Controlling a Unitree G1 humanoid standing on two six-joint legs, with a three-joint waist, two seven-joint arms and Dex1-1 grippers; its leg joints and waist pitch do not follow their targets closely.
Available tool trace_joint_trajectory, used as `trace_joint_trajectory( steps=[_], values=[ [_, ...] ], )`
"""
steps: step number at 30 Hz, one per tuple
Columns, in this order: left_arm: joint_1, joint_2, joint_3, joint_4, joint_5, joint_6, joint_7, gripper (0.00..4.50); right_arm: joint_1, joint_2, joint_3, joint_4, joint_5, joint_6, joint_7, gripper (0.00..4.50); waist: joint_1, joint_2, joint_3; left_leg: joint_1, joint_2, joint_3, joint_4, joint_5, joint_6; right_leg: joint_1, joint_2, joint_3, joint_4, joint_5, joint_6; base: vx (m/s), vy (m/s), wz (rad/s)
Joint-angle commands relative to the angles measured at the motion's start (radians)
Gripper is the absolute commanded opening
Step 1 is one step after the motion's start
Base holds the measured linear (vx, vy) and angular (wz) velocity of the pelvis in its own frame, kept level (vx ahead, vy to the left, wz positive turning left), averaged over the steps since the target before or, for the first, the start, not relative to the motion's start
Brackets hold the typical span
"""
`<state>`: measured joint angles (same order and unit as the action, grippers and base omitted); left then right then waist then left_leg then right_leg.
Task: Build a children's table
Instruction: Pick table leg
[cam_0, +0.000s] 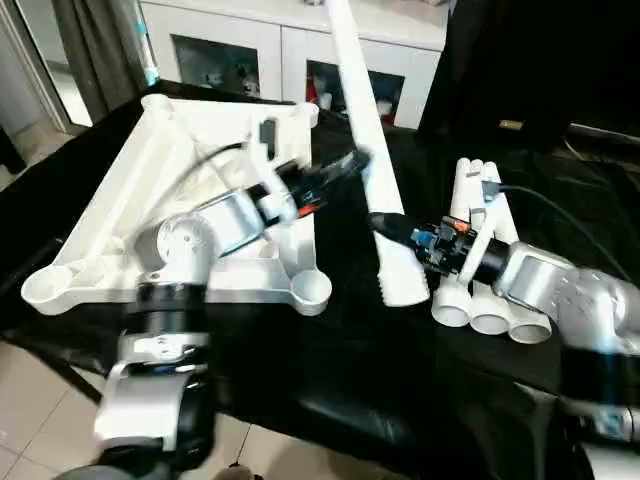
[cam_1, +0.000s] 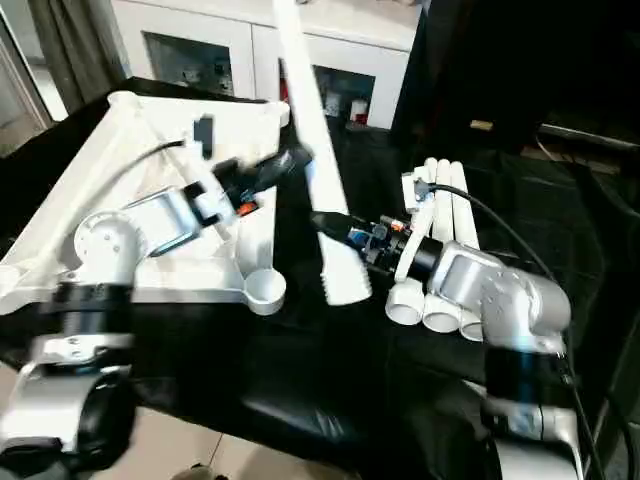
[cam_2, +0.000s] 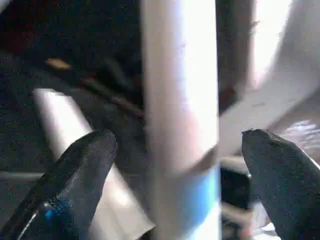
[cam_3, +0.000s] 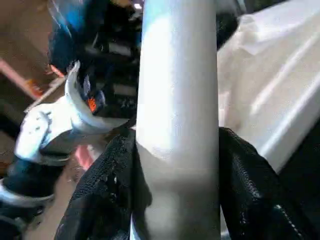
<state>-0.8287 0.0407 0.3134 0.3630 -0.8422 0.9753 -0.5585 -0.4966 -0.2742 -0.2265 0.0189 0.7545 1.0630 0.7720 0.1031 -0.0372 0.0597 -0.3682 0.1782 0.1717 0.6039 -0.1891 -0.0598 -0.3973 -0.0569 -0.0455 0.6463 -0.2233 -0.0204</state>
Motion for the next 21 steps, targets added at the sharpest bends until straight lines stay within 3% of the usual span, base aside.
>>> trace_joint_trajectory(
  steps=[1,7,9,10,11,12,16,17,18,21],
  values=[
    [-0.011,-0.003,-0.001,-0.053,-0.032,0.041,0.003,4.50,0.008,0.003,0.014,-0.038,0.019,0.002,0.003,1.87,0.005,0.002,-0.074,0.006,0.037,-0.010,-0.055,-0.049,0.030,0.072,-0.076,0.046,-0.077,0.035,-0.258,0.000,0.000,0.00],
    [0.014,-0.012,-0.014,-0.116,-0.041,0.086,0.038,4.50,0.010,0.011,0.043,-0.046,0.010,-0.007,-0.024,1.87,0.004,0.004,-0.074,0.005,0.039,-0.012,-0.056,-0.038,0.025,0.073,-0.077,0.047,-0.078,0.033,-0.234,0.000,0.000,0.00],
    [0.040,-0.002,-0.053,-0.165,-0.019,0.100,0.040,4.50,0.006,0.016,0.053,-0.044,-0.007,-0.017,-0.043,1.87,0.003,0.004,-0.074,0.003,0.039,-0.013,-0.057,-0.026,0.022,0.073,-0.076,0.047,-0.075,0.050,-0.229,0.000,0.000,0.00],
    [0.045,-0.001,-0.057,-0.175,-0.024,0.109,0.052,4.50,0.006,0.019,0.052,-0.047,-0.009,-0.015,-0.049,1.87,0.004,0.010,-0.074,0.005,0.039,-0.014,-0.057,-0.026,0.021,0.071,-0.075,0.046,-0.075,0.052,-0.228,0.000,0.000,0.00],
    [0.048,0.000,-0.061,-0.182,-0.025,0.115,0.062,4.50,0.005,0.020,0.053,-0.049,-0.011,-0.015,-0.053,1.87,0.002,0.009,-0.074,0.006,0.039,-0.013,-0.057,-0.028,0.019,0.070,-0.074,0.046,-0.076,0.056,-0.227,0.000,0.000,0.00],
    [0.052,0.002,-0.069,-0.190,-0.022,0.117,0.067,4.23,0.003,0.022,0.052,-0.050,-0.013,-0.015,-0.058,1.87,0.002,0.008,-0.072,0.006,0.038,-0.012,-0.058,-0.039,0.015,0.070,-0.073,0.046,-0.079,0.042,-0.224,0.000,0.000,0.00],
    [0.087,0.002,-0.140,-0.240,0.049,0.100,0.107,4.16,-0.007,0.027,0.067,-0.065,-0.044,-0.039,-0.109,1.87,0.004,0.011,-0.071,0.007,0.042,-0.014,-0.061,-0.047,0.003,0.069,-0.075,0.048,-0.081,0.018,-0.205,0.000,0.000,0.00],
    [0.088,0.001,-0.140,-0.240,0.050,0.100,0.108,4.16,-0.007,0.028,0.068,-0.065,-0.044,-0.039,-0.110,1.87,0.003,0.010,-0.071,0.008,0.041,-0.013,-0.061,-0.047,0.000,0.069,-0.074,0.048,-0.083,0.010,-0.200,0.000,0.000,0.00],
    [0.094,-0.005,-0.144,-0.242,0.060,0.094,0.121,3.82,-0.012,0.031,0.079,-0.068,-0.053,-0.045,-0.124,1.87,0.002,0.016,-0.070,0.006,0.041,-0.014,-0.062,-0.049,-0.006,0.068,-0.074,0.048,-0.084,0.007,-0.197,0.000,0.000,0.00],
    [0.104,-0.027,-0.132,-0.238,0.052,0.091,0.147,3.74,-0.021,0.039,0.106,-0.084,-0.071,-0.059,-0.148,1.87,0.000,0.016,-0.070,0.006,0.038,-0.014,-0.061,-0.059,-0.012,0.070,-0.073,0.048,-0.084,0.005,-0.198,0.000,0.000,0.00]
  ],
)
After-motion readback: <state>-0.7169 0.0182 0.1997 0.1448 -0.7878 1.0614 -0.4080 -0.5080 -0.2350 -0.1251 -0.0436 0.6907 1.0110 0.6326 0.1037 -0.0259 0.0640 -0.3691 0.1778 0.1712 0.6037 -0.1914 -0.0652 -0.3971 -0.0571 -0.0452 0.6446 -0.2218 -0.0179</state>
